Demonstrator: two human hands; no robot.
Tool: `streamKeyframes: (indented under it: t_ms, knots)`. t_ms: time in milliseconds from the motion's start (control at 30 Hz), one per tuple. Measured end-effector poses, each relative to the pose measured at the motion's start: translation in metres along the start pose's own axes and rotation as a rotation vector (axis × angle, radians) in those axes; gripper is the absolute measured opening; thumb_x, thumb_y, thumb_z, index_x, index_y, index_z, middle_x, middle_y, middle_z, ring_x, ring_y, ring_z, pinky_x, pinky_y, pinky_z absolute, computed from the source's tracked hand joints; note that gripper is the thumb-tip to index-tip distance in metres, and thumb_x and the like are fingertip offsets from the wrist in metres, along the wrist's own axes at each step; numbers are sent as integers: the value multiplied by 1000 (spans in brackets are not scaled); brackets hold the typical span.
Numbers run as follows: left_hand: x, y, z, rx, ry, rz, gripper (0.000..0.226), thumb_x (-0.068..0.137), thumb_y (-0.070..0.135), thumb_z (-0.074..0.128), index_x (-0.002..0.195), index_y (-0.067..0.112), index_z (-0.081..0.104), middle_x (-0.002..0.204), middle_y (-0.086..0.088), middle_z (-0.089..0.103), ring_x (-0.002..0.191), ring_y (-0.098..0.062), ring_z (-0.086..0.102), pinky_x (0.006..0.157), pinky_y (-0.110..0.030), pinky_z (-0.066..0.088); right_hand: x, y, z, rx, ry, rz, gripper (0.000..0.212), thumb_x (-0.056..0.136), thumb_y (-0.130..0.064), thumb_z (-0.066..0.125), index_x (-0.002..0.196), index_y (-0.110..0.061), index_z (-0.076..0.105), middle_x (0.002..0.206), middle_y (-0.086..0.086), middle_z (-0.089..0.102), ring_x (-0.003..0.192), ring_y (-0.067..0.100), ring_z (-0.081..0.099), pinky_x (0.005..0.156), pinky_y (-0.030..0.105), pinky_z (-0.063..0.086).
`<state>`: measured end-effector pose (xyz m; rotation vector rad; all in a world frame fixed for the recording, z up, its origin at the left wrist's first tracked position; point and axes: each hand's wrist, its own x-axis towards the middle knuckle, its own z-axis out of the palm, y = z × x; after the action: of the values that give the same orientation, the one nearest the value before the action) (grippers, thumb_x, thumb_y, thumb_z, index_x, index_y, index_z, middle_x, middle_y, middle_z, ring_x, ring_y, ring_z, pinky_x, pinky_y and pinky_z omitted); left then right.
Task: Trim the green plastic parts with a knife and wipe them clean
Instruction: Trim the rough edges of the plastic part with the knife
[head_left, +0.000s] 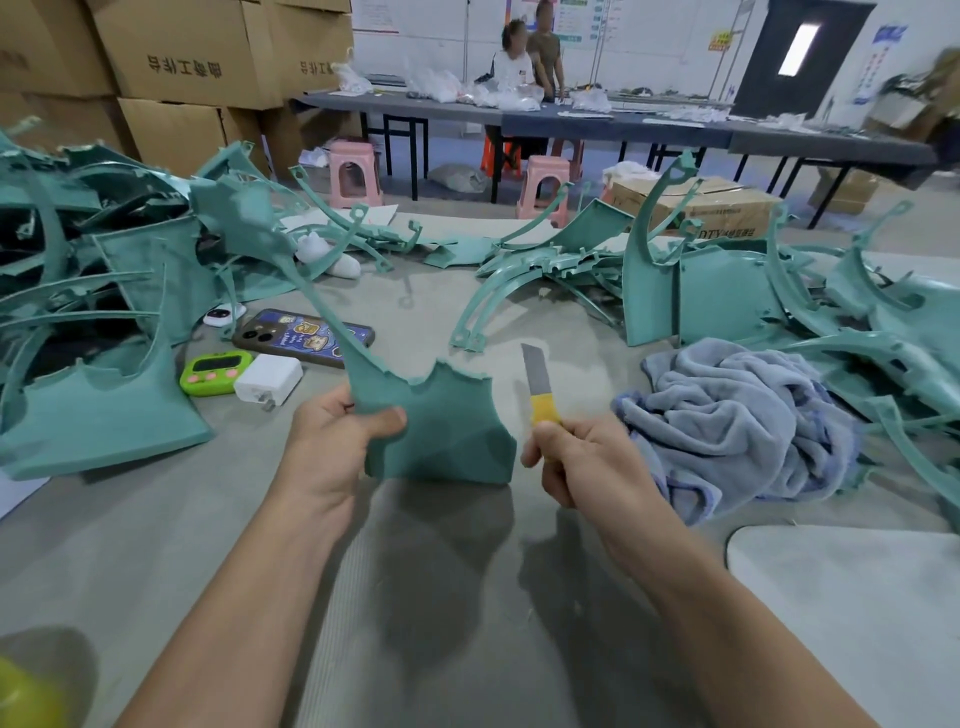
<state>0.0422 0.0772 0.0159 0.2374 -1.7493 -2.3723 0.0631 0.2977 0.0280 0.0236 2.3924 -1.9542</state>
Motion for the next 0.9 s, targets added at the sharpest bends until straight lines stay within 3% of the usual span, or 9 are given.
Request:
streamKeyframes:
  t_ms: [100,200,333,400,533,667,767,900]
  knots:
    - [-1,-1,3,-11,63,48,33,70,-19,62,90,5,74,89,-11,78,81,-27,73,67,-29,59,-8,-6,2,35,-4,-27,48,107,-21,46,62,-9,58,42,3,39,38,10,32,40,19,24]
    - [-3,-2,7,-8,80,140,35,51,-10,59,73,14,73,78,-1,73,74,-15,69,62,-21,55,-13,-7,8,8,-73,-79,49,107,-23,46,61,-11,57,43,3,42,38,10,33,40,19,25]
    - [-7,-2,10,40,17,217,51,61,-24,48,52,23,67,64,15,64,58,2,59,52,-8,43,-9,0,15,-121,-72,-96,52,106,-29,48,58,-15,60,42,-3,46,39,10,38,44,20,30]
    - [-6,-4,10,44,27,225,57,64,-29,44,50,22,65,62,14,63,54,3,57,50,-8,41,-3,2,12,-149,-65,-68,55,106,-31,49,54,-15,60,41,-4,45,39,11,39,44,22,29]
    - [-2,-6,6,153,59,201,28,48,-3,46,50,21,60,67,14,68,63,1,58,52,-9,40,5,5,2,-177,-45,-14,56,103,-30,52,50,-17,61,41,-2,44,40,12,39,48,26,30]
    - [-1,-9,5,176,42,221,27,48,-1,45,50,20,60,68,12,69,62,0,57,52,-9,40,4,6,4,21,-142,-46,51,102,-30,52,54,-18,61,43,-2,39,39,10,32,44,24,24]
    - [-1,-8,6,154,28,241,27,48,-3,45,49,20,58,67,9,68,62,-2,59,53,-9,41,6,6,5,-89,-189,-12,51,101,-31,52,53,-17,61,40,-2,41,34,9,33,40,20,26]
    - [0,-9,6,142,26,244,27,48,-3,44,49,20,58,66,8,68,63,-2,60,53,-11,41,13,8,-7,-269,-101,61,53,99,-36,56,50,-17,62,41,-1,42,36,14,33,43,23,27]
